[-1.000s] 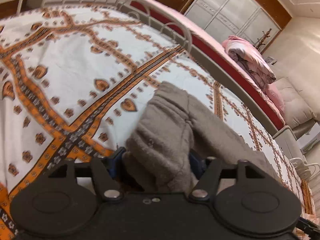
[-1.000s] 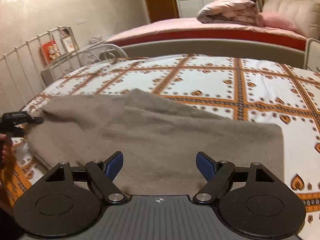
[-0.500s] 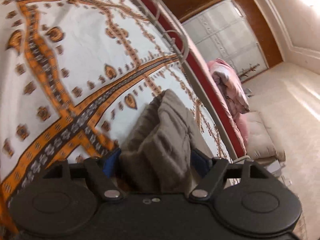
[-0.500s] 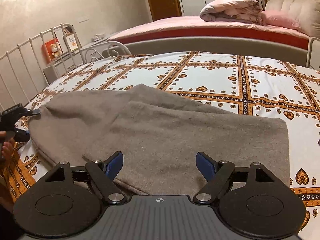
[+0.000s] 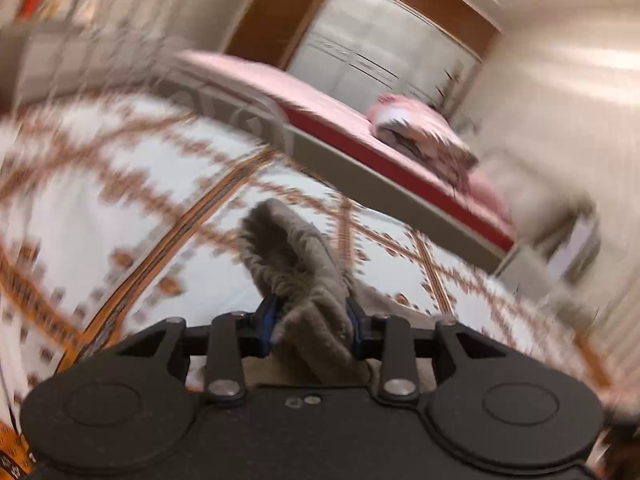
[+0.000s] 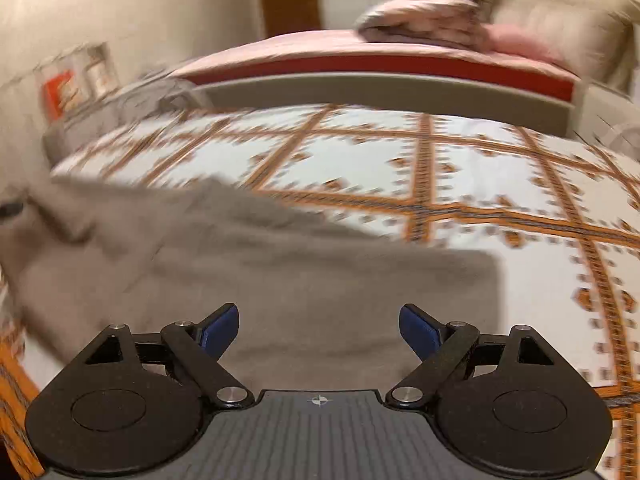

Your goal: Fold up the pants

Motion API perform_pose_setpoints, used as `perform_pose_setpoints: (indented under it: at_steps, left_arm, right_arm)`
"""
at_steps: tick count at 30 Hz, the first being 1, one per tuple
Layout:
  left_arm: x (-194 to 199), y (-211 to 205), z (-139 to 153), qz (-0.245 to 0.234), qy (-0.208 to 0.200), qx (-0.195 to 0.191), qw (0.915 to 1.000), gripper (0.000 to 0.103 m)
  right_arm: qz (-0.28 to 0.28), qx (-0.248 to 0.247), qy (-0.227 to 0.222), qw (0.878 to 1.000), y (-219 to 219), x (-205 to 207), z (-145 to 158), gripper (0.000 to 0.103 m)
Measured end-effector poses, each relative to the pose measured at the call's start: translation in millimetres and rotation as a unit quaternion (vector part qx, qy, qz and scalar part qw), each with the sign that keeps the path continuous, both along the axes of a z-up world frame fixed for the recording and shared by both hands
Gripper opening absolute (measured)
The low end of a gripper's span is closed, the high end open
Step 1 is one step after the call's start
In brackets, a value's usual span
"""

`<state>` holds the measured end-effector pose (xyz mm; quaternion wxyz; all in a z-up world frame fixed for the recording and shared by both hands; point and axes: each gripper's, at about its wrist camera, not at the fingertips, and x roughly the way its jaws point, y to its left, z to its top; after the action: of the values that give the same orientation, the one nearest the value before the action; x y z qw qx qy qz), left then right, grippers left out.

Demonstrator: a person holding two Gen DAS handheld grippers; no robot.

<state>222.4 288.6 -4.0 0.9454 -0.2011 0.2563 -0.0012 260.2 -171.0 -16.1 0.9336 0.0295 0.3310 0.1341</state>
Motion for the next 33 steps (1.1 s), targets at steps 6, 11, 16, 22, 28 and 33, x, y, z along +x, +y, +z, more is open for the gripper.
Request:
perform_pose_setpoints:
  at_steps: [6, 11, 16, 22, 28, 33]
  left_arm:
    - [31.7, -127.9, 34.3, -0.101, 0.004, 0.090, 0.9909, 0.023]
    - [53.7, -241.3, 28.0, -0.211, 0.001, 0.086, 0.9736, 0.000]
    - [64.2, -323.4, 14.6, -0.267, 0.017, 0.101, 0.9582, 0.009]
    - [52.2, -246.0, 6.3, -0.126, 0.046, 0.128, 0.9827, 0.052]
    - [4.5, -173.1, 27.2, -0.072, 0.027, 0.183, 0.9802, 0.051]
    - [-15.5, -179.6, 15.6, -0.121, 0.063, 0.241, 0.9610, 0.050]
  right_arm:
    - [-0.070, 0.004, -0.008, 0.997, -66.8, -10.3, 18.6, 0.087]
    - [-0.129, 0.039, 0.008, 0.991, -116.5, -30.4, 12.4, 0.087]
    - [-0.153, 0.073, 0.020, 0.985, -155.8, -52.1, 7.6, 0.087]
    - [-0.148, 0.101, 0.010, 0.984, -158.0, -47.9, 15.8, 0.087]
    - [-0.103, 0.097, 0.013, 0.990, -128.1, -38.0, 14.9, 0.087]
    - [-0.094, 0.106, 0.018, 0.990, -110.2, -29.3, 15.9, 0.087]
